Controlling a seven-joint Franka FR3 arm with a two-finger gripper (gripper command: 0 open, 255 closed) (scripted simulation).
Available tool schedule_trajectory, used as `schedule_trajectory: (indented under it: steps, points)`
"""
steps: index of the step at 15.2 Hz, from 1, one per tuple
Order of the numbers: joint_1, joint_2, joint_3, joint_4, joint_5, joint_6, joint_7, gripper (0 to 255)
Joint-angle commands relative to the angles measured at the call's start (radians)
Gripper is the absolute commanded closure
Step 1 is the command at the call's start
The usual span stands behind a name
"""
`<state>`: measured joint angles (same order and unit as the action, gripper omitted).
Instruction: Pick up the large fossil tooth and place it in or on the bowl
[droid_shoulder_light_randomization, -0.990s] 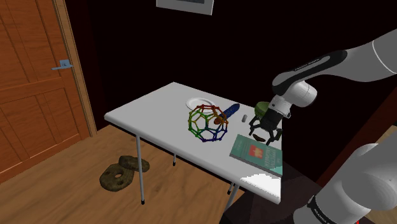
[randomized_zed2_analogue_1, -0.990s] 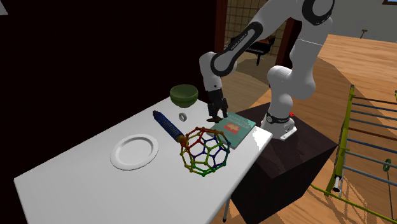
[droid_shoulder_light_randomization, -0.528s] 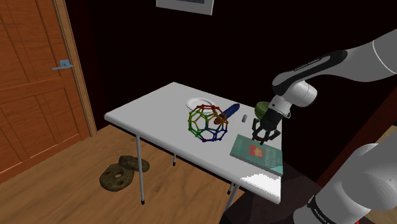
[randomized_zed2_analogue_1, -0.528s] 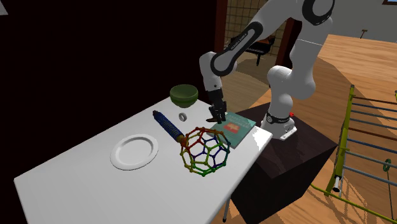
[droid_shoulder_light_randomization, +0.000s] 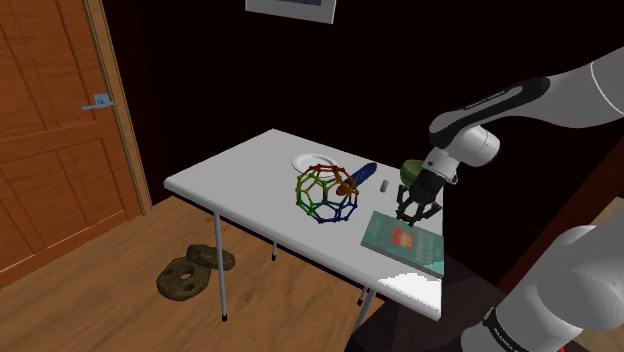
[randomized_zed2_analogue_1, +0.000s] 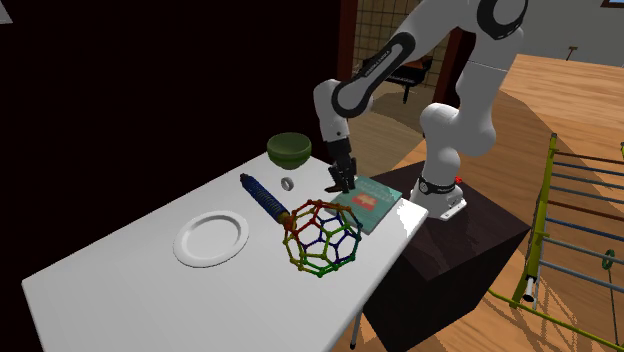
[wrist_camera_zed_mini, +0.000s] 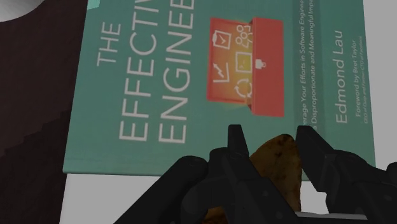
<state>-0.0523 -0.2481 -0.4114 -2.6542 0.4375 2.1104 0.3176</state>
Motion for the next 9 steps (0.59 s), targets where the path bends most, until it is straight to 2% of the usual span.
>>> schedule_trajectory:
  steps: [1,9]
  points:
    - [-0.006,-0.020,0.002,0.008,-0.016,-0.024,0.018,255]
    - [-0.025,-0.109,0.018,0.047,-0.067,-0.128,0.096,255]
